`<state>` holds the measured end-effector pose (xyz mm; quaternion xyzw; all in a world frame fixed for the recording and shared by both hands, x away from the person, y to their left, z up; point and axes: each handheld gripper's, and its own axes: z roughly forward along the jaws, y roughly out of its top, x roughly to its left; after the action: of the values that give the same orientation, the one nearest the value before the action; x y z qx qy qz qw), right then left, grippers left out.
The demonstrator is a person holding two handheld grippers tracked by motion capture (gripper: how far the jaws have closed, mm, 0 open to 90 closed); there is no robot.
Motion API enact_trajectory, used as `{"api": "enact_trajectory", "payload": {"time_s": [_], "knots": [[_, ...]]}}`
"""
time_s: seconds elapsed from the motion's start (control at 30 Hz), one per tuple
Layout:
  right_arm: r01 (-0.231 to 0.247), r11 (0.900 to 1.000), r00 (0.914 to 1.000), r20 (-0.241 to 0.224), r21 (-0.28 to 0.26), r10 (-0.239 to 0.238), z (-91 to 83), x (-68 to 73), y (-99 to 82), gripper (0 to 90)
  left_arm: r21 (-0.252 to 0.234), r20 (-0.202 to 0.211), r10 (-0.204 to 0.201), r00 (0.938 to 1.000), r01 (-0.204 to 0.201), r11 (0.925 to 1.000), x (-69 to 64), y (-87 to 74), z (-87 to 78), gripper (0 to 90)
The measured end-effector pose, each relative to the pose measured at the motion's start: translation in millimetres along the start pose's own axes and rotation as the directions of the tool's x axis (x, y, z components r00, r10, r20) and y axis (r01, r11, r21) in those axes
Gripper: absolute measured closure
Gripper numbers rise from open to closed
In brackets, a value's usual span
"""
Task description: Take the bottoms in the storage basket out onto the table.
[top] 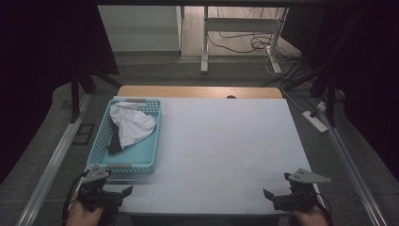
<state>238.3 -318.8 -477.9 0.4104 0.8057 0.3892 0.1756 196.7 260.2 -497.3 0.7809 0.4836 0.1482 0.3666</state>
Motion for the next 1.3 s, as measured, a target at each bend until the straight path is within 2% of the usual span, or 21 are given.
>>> {"api": "enact_trajectory", "payload": {"time_s": [0.23,0.33,0.4,0.77,1.1,1.3], "knots": [[-0.005,1.0000,1.0000,0.000,0.001,0.005,0.1,-0.3,0.0,0.0,-0.032,0.014,-0.008,0.9999,0.009,0.9995,3.1,1.8,-4.4,0.0],[-0.006,1.0000,1.0000,-0.001,0.003,0.006,0.4,-0.6,0.0,0.0,-0.059,0.043,-0.002,0.9991,0.005,0.9982,3.1,2.7,-6.1,0.0],[-0.006,1.0000,1.0000,-0.001,0.004,0.006,0.4,-0.5,0.0,0.0,-0.061,0.059,-0.010,0.9982,0.014,0.9981,3.2,3.9,-6.9,0.0],[-0.011,0.9999,0.9999,-0.003,0.009,0.011,1.1,-1.2,0.1,0.0,-0.057,0.050,0.015,0.9986,-0.012,0.9983,3.8,7.9,-7.0,0.0],[-0.018,0.9998,0.9998,0.012,0.013,0.018,1.5,-1.2,0.3,0.0,-0.090,0.085,0.024,0.9961,-0.016,0.9958,3.9,20.2,-11.9,0.0],[-0.017,0.9997,0.9998,0.014,0.016,0.017,1.9,-1.1,0.4,0.0,-0.086,0.073,0.040,0.9965,-0.034,0.9957,3.9,25.2,-9.1,0.0]]}}
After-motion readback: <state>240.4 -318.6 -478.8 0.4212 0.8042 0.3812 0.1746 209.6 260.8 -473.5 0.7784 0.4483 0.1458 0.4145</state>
